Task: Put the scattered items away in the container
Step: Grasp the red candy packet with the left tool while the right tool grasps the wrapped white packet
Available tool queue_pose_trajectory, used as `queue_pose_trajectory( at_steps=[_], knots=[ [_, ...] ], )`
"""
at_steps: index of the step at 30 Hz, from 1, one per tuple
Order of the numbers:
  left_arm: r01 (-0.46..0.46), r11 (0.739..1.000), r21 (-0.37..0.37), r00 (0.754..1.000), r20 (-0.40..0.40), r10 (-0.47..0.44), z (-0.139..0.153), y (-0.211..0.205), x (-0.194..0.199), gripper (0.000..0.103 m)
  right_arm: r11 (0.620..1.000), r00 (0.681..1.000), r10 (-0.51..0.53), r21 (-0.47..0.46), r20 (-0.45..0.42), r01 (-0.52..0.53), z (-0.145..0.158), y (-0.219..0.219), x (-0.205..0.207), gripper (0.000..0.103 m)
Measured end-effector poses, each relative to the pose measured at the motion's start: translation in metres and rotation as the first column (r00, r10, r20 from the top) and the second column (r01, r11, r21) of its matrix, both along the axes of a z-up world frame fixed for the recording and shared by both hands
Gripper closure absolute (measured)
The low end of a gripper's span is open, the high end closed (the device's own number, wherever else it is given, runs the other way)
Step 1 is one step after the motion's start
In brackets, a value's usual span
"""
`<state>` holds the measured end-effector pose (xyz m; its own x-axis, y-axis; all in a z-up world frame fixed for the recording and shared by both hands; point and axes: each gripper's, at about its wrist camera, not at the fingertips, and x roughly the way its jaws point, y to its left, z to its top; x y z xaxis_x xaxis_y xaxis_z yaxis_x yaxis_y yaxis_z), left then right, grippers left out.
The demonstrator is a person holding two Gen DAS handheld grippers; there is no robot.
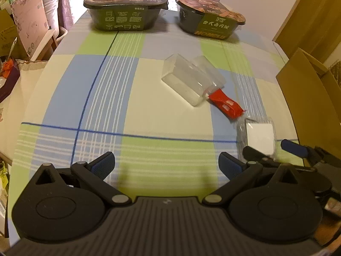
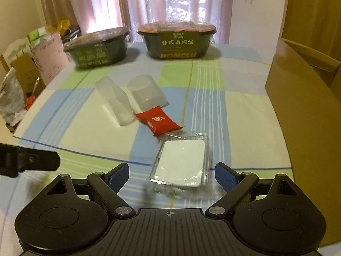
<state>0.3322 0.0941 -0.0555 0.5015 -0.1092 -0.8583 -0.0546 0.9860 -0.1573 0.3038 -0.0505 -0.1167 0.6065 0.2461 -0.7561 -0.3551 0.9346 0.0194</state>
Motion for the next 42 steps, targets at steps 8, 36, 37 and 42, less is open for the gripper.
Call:
queue_pose_trajectory(
  at_steps=[8, 36, 37, 42],
  knots=[
    [-0.005, 0.999, -0.033, 1.000, 0.010, 0.005, -0.010, -0.011, 0.028, 0.001, 0.999, 1.000, 0.023, -0.026, -0.012, -0.023, -0.017, -0.002, 0.018, 0.033],
    [0.440, 0.894, 0.091, 0.889, 0.099, -0.447, -0.050, -0.113, 0.091, 0.029, 0.998, 1.000, 0.016, 0.056, 0.012, -0.017, -0.002, -0.069, -0.026, 0.024],
    [0.443, 0.891, 0.103, 0.887, 0.094, -0.452, -0.052, -0.114, 0.093, 0.029, 0.998, 1.000, 0.021, 0.055, 0.008, -0.022, -0.003, -0.069, -0.028, 0.024],
    [0.466, 0.875, 0.133, 0.875, 0.078, -0.478, -0.058, -0.119, 0.102, 0.030, 0.998, 0.999, 0.041, 0.052, -0.005, -0.041, -0.008, -0.067, -0.030, 0.024]
  ],
)
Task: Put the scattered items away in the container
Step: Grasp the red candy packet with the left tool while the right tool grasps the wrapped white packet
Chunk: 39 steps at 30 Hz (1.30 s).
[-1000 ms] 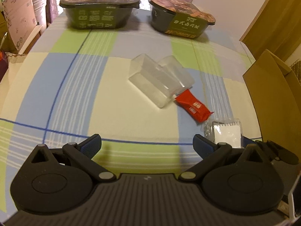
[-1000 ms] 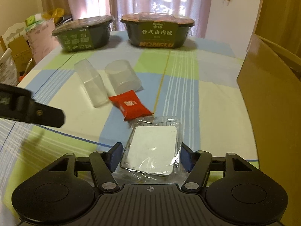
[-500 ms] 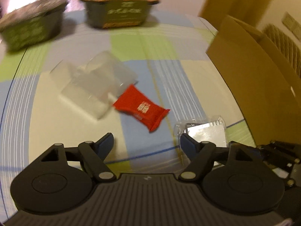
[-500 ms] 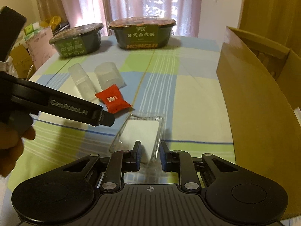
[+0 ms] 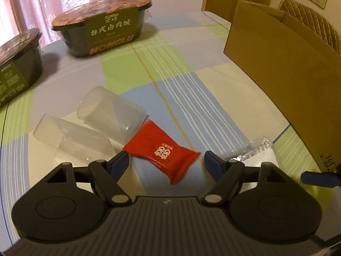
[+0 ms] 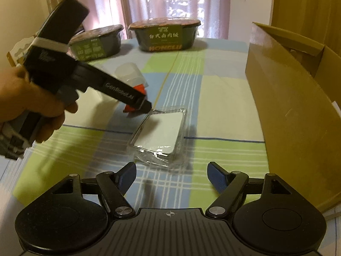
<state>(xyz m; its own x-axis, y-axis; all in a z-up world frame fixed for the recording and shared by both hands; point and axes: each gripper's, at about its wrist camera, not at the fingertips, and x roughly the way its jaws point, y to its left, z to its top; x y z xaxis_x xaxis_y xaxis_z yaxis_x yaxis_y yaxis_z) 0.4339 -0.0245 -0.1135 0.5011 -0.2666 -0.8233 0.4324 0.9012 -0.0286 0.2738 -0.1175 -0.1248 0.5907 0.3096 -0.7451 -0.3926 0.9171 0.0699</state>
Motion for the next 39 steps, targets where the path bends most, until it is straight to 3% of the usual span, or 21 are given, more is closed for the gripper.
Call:
queue_pose_trajectory(
  at_steps=[2, 6, 10, 11, 14, 15, 18, 24, 26, 28, 30, 33, 39],
  knots=[
    [0.013, 1.000, 0.016, 1.000, -0.008, -0.013, -0.004, -0.003, 0.003, 0.035, 1.000, 1.000, 0.001, 0.007, 0.005, -0.001, 0.000, 0.003, 0.005, 0.024],
    [0.016, 0.999, 0.039, 1.000, -0.018, -0.015, -0.004, -0.003, 0.004, 0.062, 1.000, 0.999, 0.004, 0.007, 0.032, -0.004, -0.001, 0.012, 0.019, 0.024],
    [0.031, 0.999, 0.029, 0.998, -0.054, -0.029, -0.001, 0.001, 0.005, 0.072, 1.000, 0.998, 0.028, -0.003, 0.055, -0.028, -0.005, 0.028, 0.035, 0.024],
    [0.037, 0.999, 0.032, 0.998, -0.057, -0.035, 0.000, 0.002, 0.004, 0.079, 1.000, 0.998, 0.031, -0.004, 0.053, -0.031, -0.007, 0.031, 0.040, 0.024],
    [0.049, 0.998, 0.026, 0.997, -0.066, -0.047, 0.001, 0.003, 0.000, 0.081, 1.000, 0.999, 0.017, 0.018, 0.027, -0.018, -0.010, 0.033, 0.053, 0.024],
    [0.049, 0.999, 0.020, 0.996, -0.069, -0.048, 0.001, 0.004, -0.001, 0.083, 1.000, 1.000, 0.009, 0.028, 0.020, -0.010, -0.010, 0.032, 0.055, 0.033],
    [0.040, 0.999, -0.005, 0.996, -0.077, -0.040, 0.001, 0.008, -0.004, 0.083, 0.999, 1.000, -0.001, 0.049, 0.007, 0.000, -0.007, 0.026, 0.058, 0.047],
    [0.043, 0.999, -0.012, 0.997, -0.067, -0.043, 0.005, 0.009, -0.014, 0.083, 0.996, 0.999, -0.039, 0.084, -0.008, 0.039, 0.003, 0.004, 0.048, 0.064],
    [0.025, 0.999, -0.021, 0.999, -0.045, -0.026, 0.008, 0.009, -0.015, 0.082, 0.995, 0.999, -0.054, 0.087, -0.007, 0.054, 0.006, -0.006, 0.041, 0.080],
    [-0.004, 1.000, -0.028, 1.000, -0.020, 0.003, 0.010, 0.009, -0.013, 0.074, 0.993, 0.998, -0.069, 0.090, -0.015, 0.070, 0.007, -0.014, 0.035, 0.079],
    [-0.057, 0.998, -0.038, 0.998, -0.006, 0.056, 0.009, 0.011, -0.008, 0.052, 0.992, 0.997, -0.079, 0.095, -0.018, 0.080, 0.007, -0.019, 0.029, 0.079],
    [-0.150, 0.988, -0.047, 0.989, -0.022, 0.149, 0.005, 0.009, 0.003, 0.045, 0.990, 0.996, -0.089, 0.103, -0.022, 0.091, 0.007, -0.022, 0.022, 0.080],
    [-0.279, 0.959, -0.041, 0.960, -0.011, 0.279, -0.005, -0.002, 0.016, 0.045, 0.990, 0.996, -0.089, 0.110, -0.026, 0.091, 0.008, -0.027, 0.011, 0.079]
  ],
)
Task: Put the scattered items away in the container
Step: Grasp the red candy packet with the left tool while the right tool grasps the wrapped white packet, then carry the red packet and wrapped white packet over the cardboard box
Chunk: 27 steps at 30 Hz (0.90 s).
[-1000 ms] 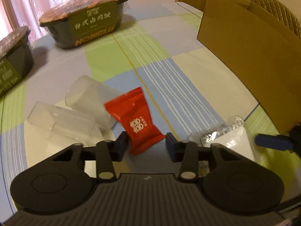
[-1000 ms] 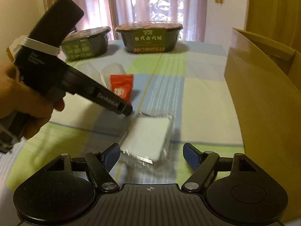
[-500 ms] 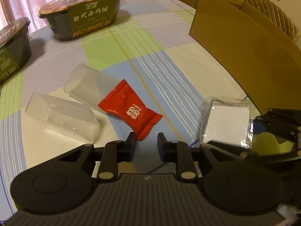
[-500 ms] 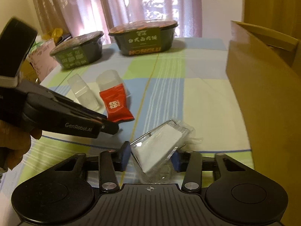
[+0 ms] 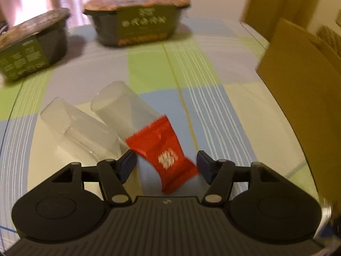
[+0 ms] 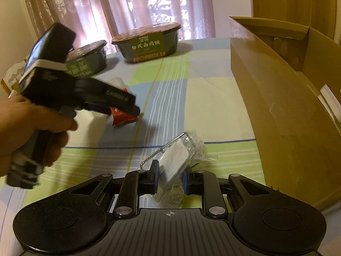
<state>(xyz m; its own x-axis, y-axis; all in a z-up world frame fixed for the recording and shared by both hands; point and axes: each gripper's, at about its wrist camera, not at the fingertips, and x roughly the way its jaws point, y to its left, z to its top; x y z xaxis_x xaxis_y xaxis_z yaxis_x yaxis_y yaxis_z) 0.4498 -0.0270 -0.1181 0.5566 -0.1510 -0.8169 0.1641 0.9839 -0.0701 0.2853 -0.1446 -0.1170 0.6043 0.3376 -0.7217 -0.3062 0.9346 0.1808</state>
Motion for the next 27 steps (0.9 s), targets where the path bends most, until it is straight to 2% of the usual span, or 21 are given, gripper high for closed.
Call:
queue_pose_trajectory(
  at_steps=[1, 3, 4, 10, 16, 20, 21, 22, 23, 24, 27],
  knots=[
    [-0.007, 1.000, 0.005, 1.000, 0.004, 0.007, 0.000, -0.002, 0.001, 0.047, 1.000, 1.000, 0.001, 0.000, 0.001, -0.001, 0.000, -0.001, -0.001, 0.079],
    [0.005, 1.000, 0.017, 1.000, 0.007, -0.005, 0.002, -0.005, 0.001, 0.071, 1.000, 1.000, -0.002, 0.004, -0.001, 0.003, 0.000, -0.003, -0.004, 0.080],
    [0.018, 1.000, 0.013, 1.000, -0.003, -0.018, 0.004, -0.004, 0.001, 0.075, 1.000, 1.000, -0.006, 0.009, -0.004, 0.006, 0.000, -0.004, -0.005, 0.079],
    [0.123, 0.992, 0.001, 0.990, -0.074, -0.122, 0.008, 0.015, -0.038, 0.077, 0.998, 0.999, -0.016, 0.061, -0.049, 0.019, 0.001, -0.009, -0.009, 0.080],
    [0.241, 0.969, -0.051, 0.956, -0.159, -0.246, 0.016, 0.034, -0.121, 0.077, 0.988, 0.988, 0.020, 0.152, -0.150, 0.004, 0.005, -0.019, -0.031, 0.080],
    [0.279, 0.959, -0.052, 0.940, -0.190, -0.284, 0.017, 0.036, -0.169, 0.076, 0.988, 0.979, 0.018, 0.156, -0.205, 0.015, 0.006, -0.029, -0.054, 0.079],
    [0.276, 0.960, -0.054, 0.939, -0.197, -0.281, 0.016, 0.036, -0.177, 0.075, 0.989, 0.977, 0.011, 0.148, -0.212, 0.020, 0.007, -0.031, -0.059, 0.075],
    [0.270, 0.962, -0.049, 0.940, -0.201, -0.275, 0.015, 0.037, -0.184, 0.075, 0.990, 0.976, 0.002, 0.138, -0.217, 0.028, 0.008, -0.033, -0.063, 0.064],
    [0.268, 0.963, -0.041, 0.942, -0.199, -0.271, 0.015, 0.037, -0.190, 0.073, 0.992, 0.977, -0.012, 0.122, -0.213, 0.039, 0.009, -0.035, -0.068, 0.028],
    [0.269, 0.963, -0.034, 0.943, -0.194, -0.270, 0.015, 0.037, -0.195, 0.069, 0.994, 0.981, -0.024, 0.104, -0.194, 0.045, 0.013, -0.037, -0.073, 0.009],
    [0.261, 0.965, -0.020, 0.948, -0.184, -0.260, 0.016, 0.033, -0.209, 0.057, 0.999, 0.990, 0.026, 0.034, -0.141, -0.022, 0.022, -0.036, -0.085, 0.009]
  ],
)
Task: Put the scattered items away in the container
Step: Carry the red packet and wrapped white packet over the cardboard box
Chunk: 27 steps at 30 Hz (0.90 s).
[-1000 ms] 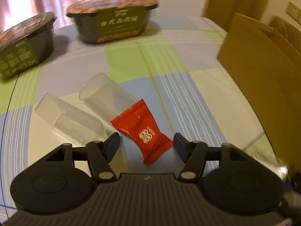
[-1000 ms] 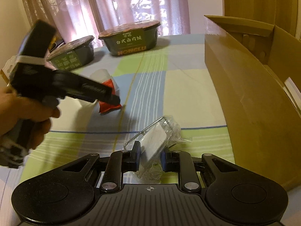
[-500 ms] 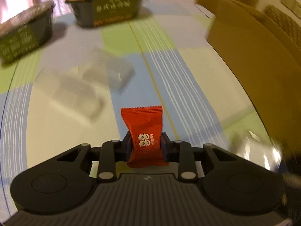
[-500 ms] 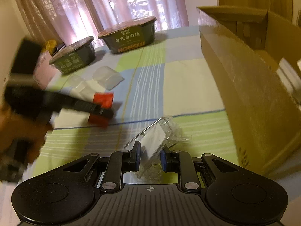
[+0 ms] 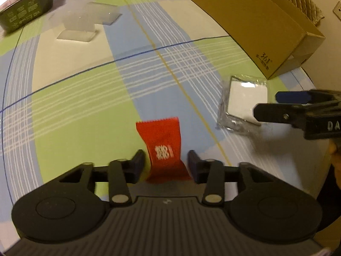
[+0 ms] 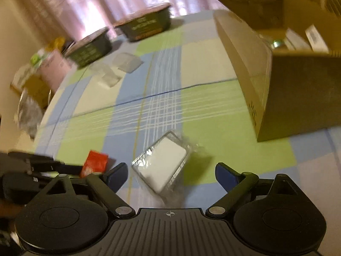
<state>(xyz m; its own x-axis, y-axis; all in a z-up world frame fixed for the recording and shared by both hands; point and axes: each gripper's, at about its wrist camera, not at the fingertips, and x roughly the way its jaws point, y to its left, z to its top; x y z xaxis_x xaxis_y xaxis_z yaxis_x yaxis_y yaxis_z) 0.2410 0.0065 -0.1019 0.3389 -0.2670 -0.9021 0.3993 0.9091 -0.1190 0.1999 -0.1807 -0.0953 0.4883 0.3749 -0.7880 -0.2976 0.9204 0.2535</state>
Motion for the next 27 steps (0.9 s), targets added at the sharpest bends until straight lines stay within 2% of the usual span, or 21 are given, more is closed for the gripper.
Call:
queue_pose_trajectory(
  at_steps=[2, 6, 8, 11, 14, 16, 19, 20, 23, 26, 27],
  knots=[
    [-0.005, 1.000, 0.017, 1.000, 0.015, 0.005, 0.001, -0.001, -0.004, 0.051, 0.995, 0.997, 0.066, -0.078, 0.039, -0.063, 0.003, 0.005, -0.006, 0.009],
    [-0.030, 0.999, 0.010, 0.999, 0.031, 0.030, 0.005, 0.002, -0.004, 0.051, 0.946, 0.962, 0.250, -0.240, 0.114, -0.218, 0.007, 0.023, -0.014, 0.009],
    [-0.028, 1.000, 0.014, 0.999, 0.038, 0.027, 0.007, 0.004, -0.002, 0.051, 0.931, 0.955, 0.285, -0.262, 0.086, -0.255, 0.007, 0.028, -0.010, 0.009],
    [-0.023, 1.000, 0.021, 0.999, 0.038, 0.022, 0.006, 0.007, 0.002, 0.051, 0.937, 0.961, 0.276, -0.218, -0.014, -0.272, -0.003, 0.031, 0.006, 0.009],
    [-0.029, 1.000, 0.011, 0.999, 0.023, 0.029, 0.003, 0.011, 0.004, 0.051, 0.873, 0.932, 0.363, -0.347, -0.009, -0.344, -0.011, 0.042, 0.008, 0.009],
    [-0.023, 1.000, 0.003, 1.000, 0.021, 0.023, 0.002, 0.013, 0.003, 0.051, 0.835, 0.903, 0.430, -0.381, 0.005, -0.396, -0.013, 0.044, 0.006, 0.009],
    [-0.016, 1.000, -0.010, 1.000, 0.013, 0.017, -0.002, 0.013, 0.002, 0.051, 0.755, 0.829, 0.559, -0.426, 0.020, -0.499, -0.019, 0.050, 0.005, 0.009],
    [-0.016, 1.000, -0.014, 1.000, 0.011, 0.016, -0.003, 0.013, 0.001, 0.051, 0.739, 0.812, 0.584, -0.422, 0.015, -0.524, -0.023, 0.051, 0.008, 0.009],
    [-0.021, 1.000, -0.022, 1.000, 0.017, 0.021, -0.004, 0.013, -0.001, 0.051, 0.741, 0.803, 0.596, -0.381, -0.006, -0.553, -0.031, 0.052, 0.023, 0.009],
    [-0.038, 0.999, -0.029, 0.999, 0.026, 0.039, -0.003, 0.014, -0.002, 0.051, 0.767, 0.816, 0.578, -0.319, -0.035, -0.557, -0.037, 0.050, 0.037, 0.010],
    [-0.044, 0.999, -0.030, 0.999, 0.029, 0.045, -0.003, 0.015, -0.002, 0.051, 0.776, 0.822, 0.568, -0.303, -0.045, -0.553, -0.039, 0.050, 0.039, 0.013]
  ],
)
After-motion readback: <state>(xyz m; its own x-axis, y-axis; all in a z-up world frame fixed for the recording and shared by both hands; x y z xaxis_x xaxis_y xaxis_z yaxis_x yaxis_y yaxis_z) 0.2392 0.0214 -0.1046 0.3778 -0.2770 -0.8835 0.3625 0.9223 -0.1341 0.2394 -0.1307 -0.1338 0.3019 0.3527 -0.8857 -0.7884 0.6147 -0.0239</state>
